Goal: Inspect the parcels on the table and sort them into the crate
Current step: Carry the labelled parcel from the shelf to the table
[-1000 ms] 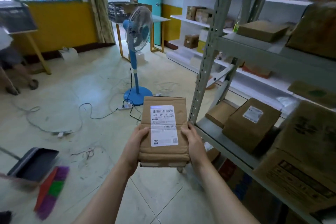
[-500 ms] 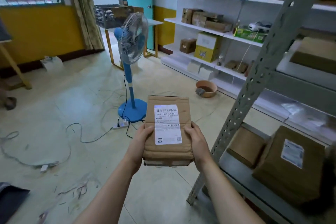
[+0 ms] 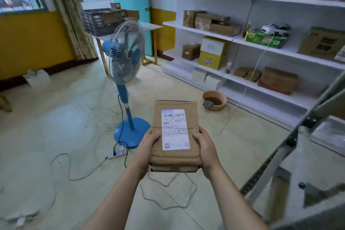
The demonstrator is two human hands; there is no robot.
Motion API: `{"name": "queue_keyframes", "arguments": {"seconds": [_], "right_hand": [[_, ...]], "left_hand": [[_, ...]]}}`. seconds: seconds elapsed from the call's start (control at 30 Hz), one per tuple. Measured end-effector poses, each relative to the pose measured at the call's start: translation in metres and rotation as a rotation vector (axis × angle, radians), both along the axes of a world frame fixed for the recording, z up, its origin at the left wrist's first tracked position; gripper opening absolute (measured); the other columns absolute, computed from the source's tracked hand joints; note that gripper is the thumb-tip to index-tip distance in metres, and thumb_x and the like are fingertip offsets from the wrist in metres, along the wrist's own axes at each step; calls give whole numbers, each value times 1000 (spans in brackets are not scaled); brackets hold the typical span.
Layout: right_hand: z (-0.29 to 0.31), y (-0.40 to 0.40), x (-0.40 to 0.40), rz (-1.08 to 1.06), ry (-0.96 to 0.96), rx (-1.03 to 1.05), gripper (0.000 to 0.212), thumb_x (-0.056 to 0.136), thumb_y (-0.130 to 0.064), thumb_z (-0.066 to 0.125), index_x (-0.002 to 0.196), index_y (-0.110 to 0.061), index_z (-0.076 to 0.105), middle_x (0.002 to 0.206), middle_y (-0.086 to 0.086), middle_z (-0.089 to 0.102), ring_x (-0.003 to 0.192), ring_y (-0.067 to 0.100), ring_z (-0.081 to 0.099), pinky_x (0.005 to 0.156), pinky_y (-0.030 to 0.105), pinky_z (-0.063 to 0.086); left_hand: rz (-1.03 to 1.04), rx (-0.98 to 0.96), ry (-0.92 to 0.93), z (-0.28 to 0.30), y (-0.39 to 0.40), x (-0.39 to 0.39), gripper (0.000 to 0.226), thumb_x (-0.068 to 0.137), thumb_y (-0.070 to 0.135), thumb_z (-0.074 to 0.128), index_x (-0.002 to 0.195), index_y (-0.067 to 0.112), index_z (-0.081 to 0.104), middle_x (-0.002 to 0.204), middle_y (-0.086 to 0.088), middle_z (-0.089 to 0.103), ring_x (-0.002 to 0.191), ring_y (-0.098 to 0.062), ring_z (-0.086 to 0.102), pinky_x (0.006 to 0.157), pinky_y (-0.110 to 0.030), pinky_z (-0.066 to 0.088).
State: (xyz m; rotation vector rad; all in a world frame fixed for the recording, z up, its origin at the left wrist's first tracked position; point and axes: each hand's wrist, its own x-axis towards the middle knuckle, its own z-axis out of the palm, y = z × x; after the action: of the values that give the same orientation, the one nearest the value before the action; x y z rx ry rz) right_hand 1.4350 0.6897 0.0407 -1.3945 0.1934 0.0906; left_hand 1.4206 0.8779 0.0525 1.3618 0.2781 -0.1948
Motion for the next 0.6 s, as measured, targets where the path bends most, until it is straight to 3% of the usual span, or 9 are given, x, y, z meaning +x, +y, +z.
{"name": "queue_keyframes", "arguments": {"seconds": [0.3, 0.47, 0.6], "right_hand": [[12, 5, 163, -24, -18, 9, 41, 85, -37, 58, 124, -24, 66, 117, 0, 75, 111, 23, 70, 101, 50, 52], [9, 17, 255, -33, -10, 1, 42, 85, -37, 59, 124, -25, 66, 119, 1, 74, 113, 25, 69, 104, 54, 50], [8, 28, 321, -64, -28, 12, 43, 85, -36, 58, 126, -26, 65, 120, 0, 74, 114, 24, 69, 101, 48, 52]], "left_hand": [[-21, -3, -30, 13, 7, 162, 33, 103, 37, 53, 130, 21, 65, 114, -2, 79, 101, -20, 76, 76, -30, 57], [-46, -14, -17, 3, 20, 260, 38, 101, 42, 56, 135, 25, 63, 122, -1, 76, 112, -22, 73, 94, -41, 57], [-78, -2, -64, 0, 32, 334, 42, 98, 45, 58, 134, 24, 65, 125, -1, 75, 117, -23, 70, 109, -52, 49]]}}
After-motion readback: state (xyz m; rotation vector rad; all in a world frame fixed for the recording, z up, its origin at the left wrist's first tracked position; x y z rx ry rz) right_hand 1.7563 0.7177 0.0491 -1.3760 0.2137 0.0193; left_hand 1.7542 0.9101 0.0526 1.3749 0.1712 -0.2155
